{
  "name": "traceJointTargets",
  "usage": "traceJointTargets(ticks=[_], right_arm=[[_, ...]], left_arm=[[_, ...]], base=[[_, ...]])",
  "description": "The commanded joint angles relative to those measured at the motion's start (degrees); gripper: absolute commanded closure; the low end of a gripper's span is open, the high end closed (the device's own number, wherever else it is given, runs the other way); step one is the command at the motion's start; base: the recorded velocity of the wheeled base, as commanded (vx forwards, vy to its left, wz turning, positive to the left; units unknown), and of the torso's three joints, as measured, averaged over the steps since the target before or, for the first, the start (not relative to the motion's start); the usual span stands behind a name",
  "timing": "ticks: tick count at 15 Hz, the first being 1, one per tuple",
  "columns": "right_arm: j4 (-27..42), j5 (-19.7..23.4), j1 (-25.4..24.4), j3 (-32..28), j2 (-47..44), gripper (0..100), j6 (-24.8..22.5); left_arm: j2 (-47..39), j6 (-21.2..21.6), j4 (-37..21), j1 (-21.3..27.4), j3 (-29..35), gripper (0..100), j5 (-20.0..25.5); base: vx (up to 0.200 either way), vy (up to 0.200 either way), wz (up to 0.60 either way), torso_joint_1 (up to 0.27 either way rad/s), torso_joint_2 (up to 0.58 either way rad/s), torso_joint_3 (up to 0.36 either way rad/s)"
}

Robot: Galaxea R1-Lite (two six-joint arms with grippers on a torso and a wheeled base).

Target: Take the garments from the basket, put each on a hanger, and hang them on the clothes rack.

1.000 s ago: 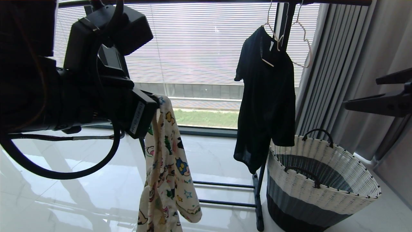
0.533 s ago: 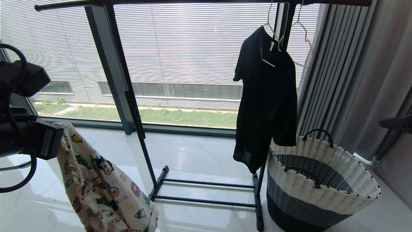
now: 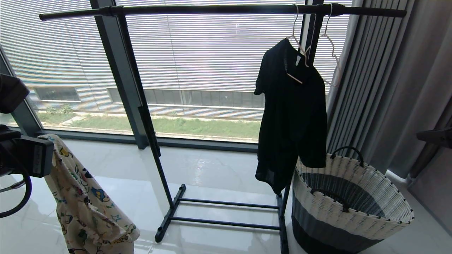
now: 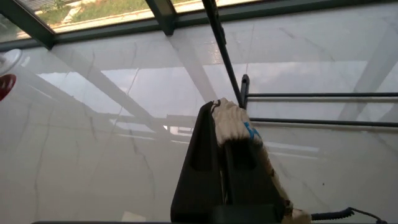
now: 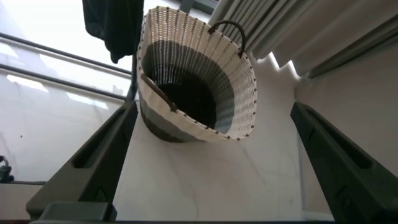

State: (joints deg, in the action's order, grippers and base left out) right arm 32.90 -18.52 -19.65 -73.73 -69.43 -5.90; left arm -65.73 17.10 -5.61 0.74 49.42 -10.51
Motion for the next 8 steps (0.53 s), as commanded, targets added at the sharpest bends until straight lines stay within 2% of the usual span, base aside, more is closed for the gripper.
traceJointTargets(ticks=[1,7,8], right_arm=[[0.0,0.1,0.0,0.0,0.0,0,0.0],[-0.3,0.3,0.3,0.2,-0.3,0,0.7],[-2.2,0.4,0.3,0.4,-0.7,0,0.7]], left_arm=[[0.3,0.0,0.0,0.0,-0.1,100,0.0],[0.0,0.0,0.1,-0.5,-0.6,100,-0.1],[-0.2,0.0,0.1,-0.5,-0.6,100,-0.1]], base=[[0.0,0.0,0.0,0.159,-0.51,-0.29],[0.0,0.0,0.0,0.178,-0.47,-0.288],[0.0,0.0,0.0,0.203,-0.47,-0.281]])
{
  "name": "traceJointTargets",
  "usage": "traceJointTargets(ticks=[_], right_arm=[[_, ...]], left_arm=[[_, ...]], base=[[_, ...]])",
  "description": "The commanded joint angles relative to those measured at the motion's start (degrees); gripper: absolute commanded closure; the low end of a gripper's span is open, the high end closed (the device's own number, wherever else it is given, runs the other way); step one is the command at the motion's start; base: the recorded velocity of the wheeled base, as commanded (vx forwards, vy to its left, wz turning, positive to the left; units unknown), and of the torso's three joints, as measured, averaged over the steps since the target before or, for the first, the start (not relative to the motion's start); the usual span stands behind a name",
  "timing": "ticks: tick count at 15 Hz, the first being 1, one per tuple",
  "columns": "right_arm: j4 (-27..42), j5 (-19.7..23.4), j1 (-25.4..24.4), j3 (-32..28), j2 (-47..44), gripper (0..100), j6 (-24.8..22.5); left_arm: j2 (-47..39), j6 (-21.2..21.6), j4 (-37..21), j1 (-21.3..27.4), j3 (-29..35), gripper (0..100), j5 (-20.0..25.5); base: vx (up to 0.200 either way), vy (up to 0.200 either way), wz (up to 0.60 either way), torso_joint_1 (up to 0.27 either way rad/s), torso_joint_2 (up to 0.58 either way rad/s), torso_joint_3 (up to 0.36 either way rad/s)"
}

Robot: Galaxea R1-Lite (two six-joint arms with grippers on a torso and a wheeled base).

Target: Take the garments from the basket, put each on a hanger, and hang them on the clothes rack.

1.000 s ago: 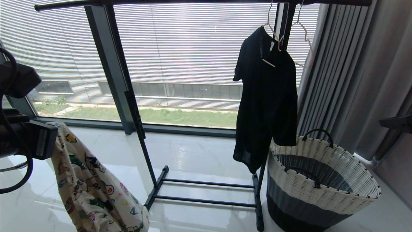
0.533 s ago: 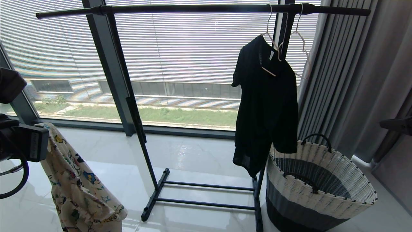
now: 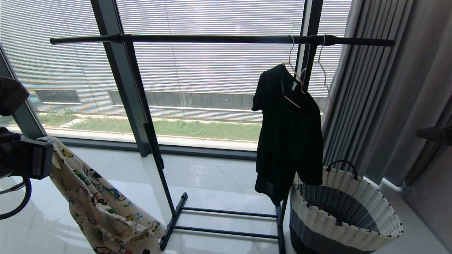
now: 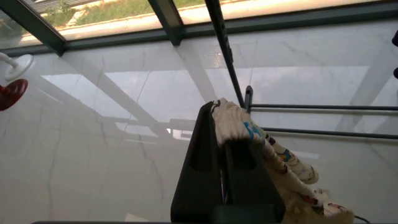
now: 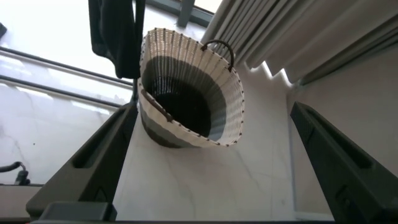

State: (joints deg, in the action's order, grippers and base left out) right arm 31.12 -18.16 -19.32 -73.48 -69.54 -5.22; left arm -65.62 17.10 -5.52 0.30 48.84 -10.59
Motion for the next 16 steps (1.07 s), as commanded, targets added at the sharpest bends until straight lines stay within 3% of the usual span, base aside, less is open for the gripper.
traceJointTargets(ticks=[1,9,14,16], right_arm=[[-1.6,0.1,0.0,0.4,-0.7,0,0.0],[-14.9,1.8,0.0,7.3,-0.9,0,-0.1],[-16.1,3.0,0.1,7.2,-0.7,0,-0.3],[-16.3,3.0,0.8,7.2,-0.7,0,-0.3]], left_arm=[[-0.4,0.0,0.0,0.0,-0.1,100,0.0],[-0.1,0.4,0.0,0.0,-0.6,100,0.0],[0.1,0.4,0.0,0.0,-0.9,100,0.0],[0.2,0.4,0.0,0.0,-1.5,100,0.1]], base=[[0.0,0.0,0.0,0.198,-0.47,-0.281],[0.0,0.0,0.0,0.172,-0.39,-0.224],[0.0,0.2,0.0,0.017,-0.03,-0.013],[0.0,0.0,0.0,0.0,0.0,0.0]])
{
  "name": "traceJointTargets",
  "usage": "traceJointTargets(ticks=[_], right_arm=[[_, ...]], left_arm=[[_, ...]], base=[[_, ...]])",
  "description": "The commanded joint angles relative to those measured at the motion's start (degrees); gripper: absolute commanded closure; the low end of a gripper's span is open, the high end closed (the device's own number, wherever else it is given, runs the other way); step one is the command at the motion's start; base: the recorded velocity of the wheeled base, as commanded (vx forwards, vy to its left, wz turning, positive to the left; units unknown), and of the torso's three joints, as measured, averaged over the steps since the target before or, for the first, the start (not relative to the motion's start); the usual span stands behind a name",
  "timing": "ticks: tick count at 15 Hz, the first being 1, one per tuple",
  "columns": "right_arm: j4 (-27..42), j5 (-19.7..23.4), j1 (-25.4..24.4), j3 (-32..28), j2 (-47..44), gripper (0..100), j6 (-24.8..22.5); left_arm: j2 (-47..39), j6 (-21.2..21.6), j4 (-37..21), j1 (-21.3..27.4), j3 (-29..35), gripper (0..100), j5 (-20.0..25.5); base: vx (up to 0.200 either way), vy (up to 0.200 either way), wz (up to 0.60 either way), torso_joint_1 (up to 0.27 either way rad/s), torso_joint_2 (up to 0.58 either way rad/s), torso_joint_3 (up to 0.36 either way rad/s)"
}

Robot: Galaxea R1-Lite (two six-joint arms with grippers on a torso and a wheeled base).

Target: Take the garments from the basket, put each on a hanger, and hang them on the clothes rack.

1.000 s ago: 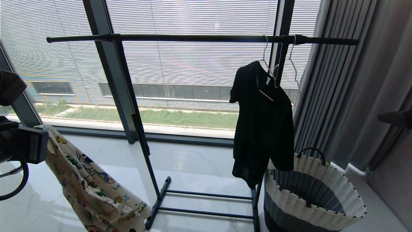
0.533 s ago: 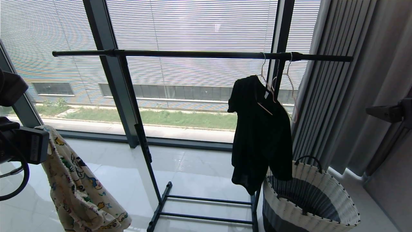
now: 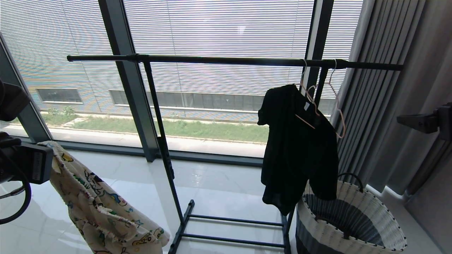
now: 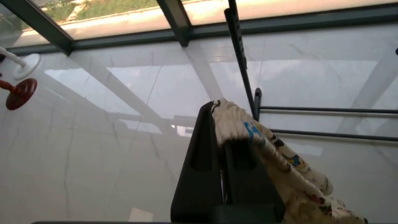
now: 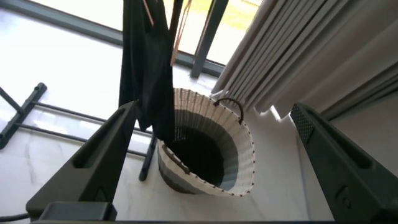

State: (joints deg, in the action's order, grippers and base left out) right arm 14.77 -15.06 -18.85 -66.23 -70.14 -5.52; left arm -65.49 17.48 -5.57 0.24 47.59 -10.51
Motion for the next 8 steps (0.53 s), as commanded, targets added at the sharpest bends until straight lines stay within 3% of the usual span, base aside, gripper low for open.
traceJointTargets(ticks=[1,4,8], right_arm=[[0.0,0.4,0.6,0.0,-0.3,0,0.1],[0.0,1.7,1.3,0.1,-0.6,0,-0.1],[-4.1,6.5,3.4,0.1,-2.9,0,-0.5]], left_arm=[[0.2,0.0,0.0,0.1,-0.2,100,0.0],[0.3,0.1,0.0,0.1,0.0,100,1.0],[0.3,0.2,0.0,0.7,0.1,100,1.5]], base=[[0.0,0.0,0.0,0.0,0.0,0.0],[0.0,0.0,0.0,0.0,0.0,0.0],[0.2,0.0,0.0,-0.004,0.0,0.006]])
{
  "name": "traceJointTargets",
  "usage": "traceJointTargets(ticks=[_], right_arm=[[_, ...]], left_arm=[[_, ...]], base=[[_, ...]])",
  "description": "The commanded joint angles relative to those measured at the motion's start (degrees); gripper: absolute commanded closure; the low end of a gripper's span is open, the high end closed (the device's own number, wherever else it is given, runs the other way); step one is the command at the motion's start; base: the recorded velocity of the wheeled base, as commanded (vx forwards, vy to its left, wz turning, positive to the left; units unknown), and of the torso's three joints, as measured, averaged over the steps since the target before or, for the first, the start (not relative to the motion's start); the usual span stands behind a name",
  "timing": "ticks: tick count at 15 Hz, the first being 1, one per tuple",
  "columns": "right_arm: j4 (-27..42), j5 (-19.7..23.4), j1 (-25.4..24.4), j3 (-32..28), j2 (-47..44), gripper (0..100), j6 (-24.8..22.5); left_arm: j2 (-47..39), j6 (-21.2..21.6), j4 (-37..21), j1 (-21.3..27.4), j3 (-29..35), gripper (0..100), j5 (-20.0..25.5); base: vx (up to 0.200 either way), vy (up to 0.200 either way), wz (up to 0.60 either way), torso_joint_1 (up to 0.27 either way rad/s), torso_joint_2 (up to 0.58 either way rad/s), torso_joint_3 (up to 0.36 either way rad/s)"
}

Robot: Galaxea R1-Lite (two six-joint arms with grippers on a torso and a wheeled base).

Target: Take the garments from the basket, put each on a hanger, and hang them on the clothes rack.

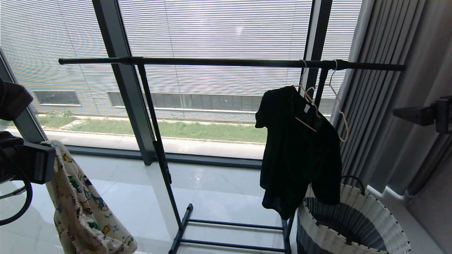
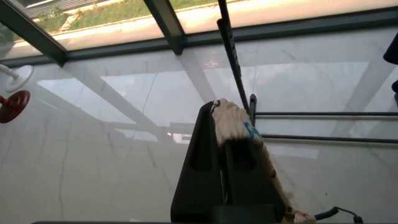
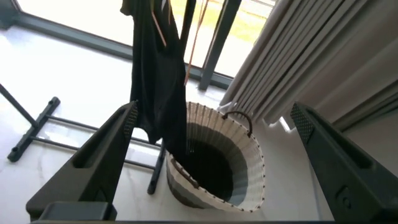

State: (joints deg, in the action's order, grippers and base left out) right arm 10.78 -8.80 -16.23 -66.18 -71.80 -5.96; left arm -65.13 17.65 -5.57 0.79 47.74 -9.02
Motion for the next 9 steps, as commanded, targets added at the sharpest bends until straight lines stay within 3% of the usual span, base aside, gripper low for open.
traceJointTargets(ticks=[1,9], right_arm=[[-0.1,0.4,0.9,0.1,-1.5,0,-0.4],[-3.6,1.1,4.5,0.0,-9.6,0,0.1]], left_arm=[[-0.1,0.0,0.0,0.4,0.0,100,0.0],[-0.3,0.0,0.0,3.3,-0.1,100,-0.2]], base=[[0.2,0.0,0.0,0.007,0.0,-0.002],[0.2,0.0,0.0,0.004,0.0,0.001]])
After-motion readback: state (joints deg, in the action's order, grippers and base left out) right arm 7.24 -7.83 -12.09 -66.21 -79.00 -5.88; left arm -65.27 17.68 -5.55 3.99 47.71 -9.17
